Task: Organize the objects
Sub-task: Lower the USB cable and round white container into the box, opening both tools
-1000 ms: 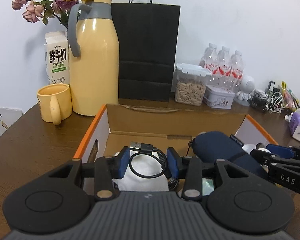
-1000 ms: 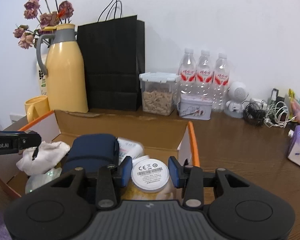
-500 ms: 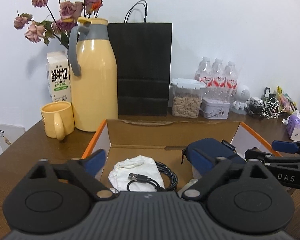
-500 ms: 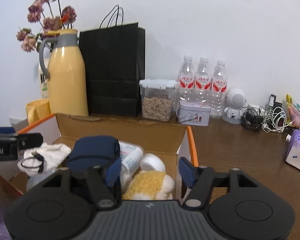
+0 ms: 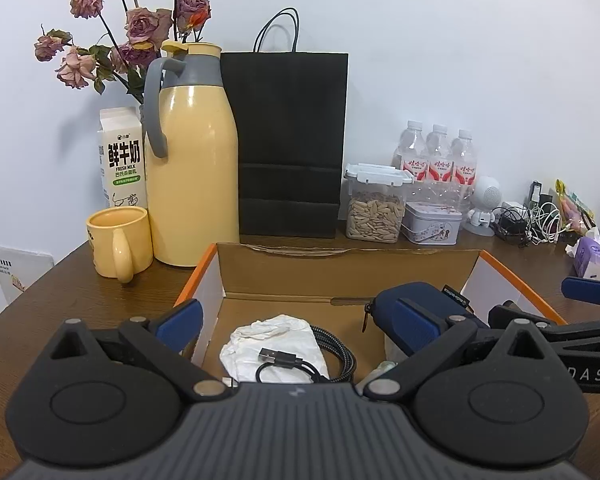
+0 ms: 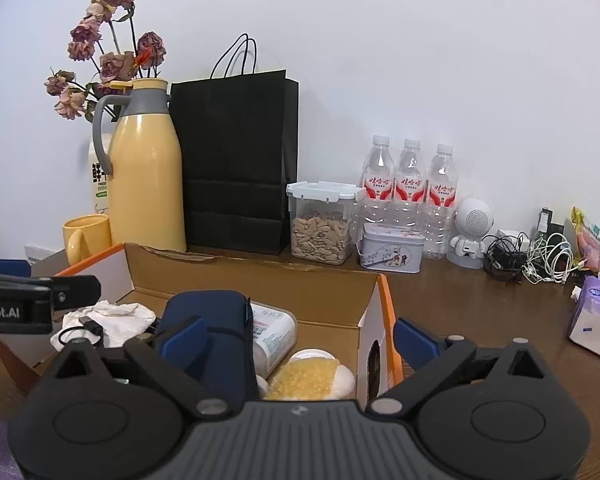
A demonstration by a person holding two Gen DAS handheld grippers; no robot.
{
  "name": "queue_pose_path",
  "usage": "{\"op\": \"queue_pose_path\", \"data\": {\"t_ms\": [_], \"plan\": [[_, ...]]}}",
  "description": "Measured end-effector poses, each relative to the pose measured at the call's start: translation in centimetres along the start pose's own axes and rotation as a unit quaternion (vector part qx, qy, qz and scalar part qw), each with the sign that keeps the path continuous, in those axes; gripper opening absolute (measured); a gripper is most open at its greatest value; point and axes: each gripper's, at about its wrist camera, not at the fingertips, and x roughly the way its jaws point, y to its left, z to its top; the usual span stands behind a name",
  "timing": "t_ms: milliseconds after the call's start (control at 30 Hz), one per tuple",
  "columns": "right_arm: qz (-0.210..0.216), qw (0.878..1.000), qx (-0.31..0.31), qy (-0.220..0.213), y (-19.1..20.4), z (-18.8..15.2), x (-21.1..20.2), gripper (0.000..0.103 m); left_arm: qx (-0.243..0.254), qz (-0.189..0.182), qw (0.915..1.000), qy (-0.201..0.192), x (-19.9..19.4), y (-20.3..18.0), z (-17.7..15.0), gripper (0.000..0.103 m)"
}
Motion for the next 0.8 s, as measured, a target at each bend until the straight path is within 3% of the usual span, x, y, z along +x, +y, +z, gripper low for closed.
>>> {"op": "queue_pose_path", "data": {"t_ms": [467,800], "plan": [[0.019,1.0,-0.018,-0.015,1.4,0.8,-3.4,0.103,0.01,-0.014,0.9997,-0.018,-2.9,-0.8,1.5,0.103],[0.014,1.0,-0.018,-0.001,1.9,0.1,-7.1,0.103,0.021,-0.012,0.9997,-0.005,-6.3,0.2,1.4,0.103]]}}
